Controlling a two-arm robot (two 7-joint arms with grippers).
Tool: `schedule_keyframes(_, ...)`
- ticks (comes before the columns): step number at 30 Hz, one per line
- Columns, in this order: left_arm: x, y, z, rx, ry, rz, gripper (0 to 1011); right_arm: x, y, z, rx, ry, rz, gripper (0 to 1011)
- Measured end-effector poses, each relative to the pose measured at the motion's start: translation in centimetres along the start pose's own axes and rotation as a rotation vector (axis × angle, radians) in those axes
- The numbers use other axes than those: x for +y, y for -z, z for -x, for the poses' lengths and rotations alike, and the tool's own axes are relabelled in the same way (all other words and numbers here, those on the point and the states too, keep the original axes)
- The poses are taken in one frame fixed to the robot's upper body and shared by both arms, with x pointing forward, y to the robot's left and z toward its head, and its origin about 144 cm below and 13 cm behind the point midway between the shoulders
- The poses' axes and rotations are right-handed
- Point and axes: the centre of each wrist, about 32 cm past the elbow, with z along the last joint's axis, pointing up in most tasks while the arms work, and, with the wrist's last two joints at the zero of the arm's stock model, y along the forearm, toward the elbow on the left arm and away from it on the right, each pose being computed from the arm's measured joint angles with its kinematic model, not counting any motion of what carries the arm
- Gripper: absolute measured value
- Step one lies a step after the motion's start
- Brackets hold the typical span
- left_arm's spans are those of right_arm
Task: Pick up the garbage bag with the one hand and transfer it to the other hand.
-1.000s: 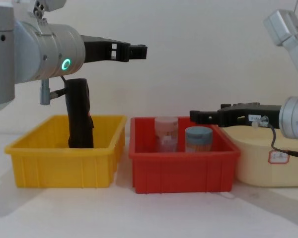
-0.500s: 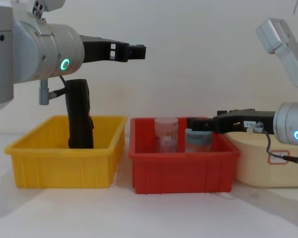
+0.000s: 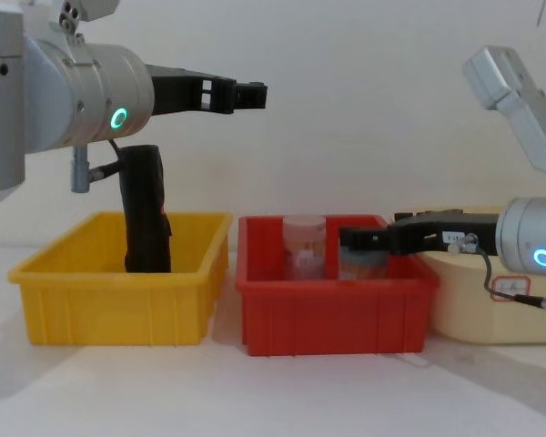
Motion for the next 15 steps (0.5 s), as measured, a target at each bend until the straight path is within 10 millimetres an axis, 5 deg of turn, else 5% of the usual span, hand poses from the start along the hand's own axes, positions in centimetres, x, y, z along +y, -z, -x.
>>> schedule_keyframes(15, 0.00, 0.00, 0.00, 0.000, 0.000, 0.000, 1000, 0.51, 0.19, 0.24, 0.007, -0.018, 0.014, 1001)
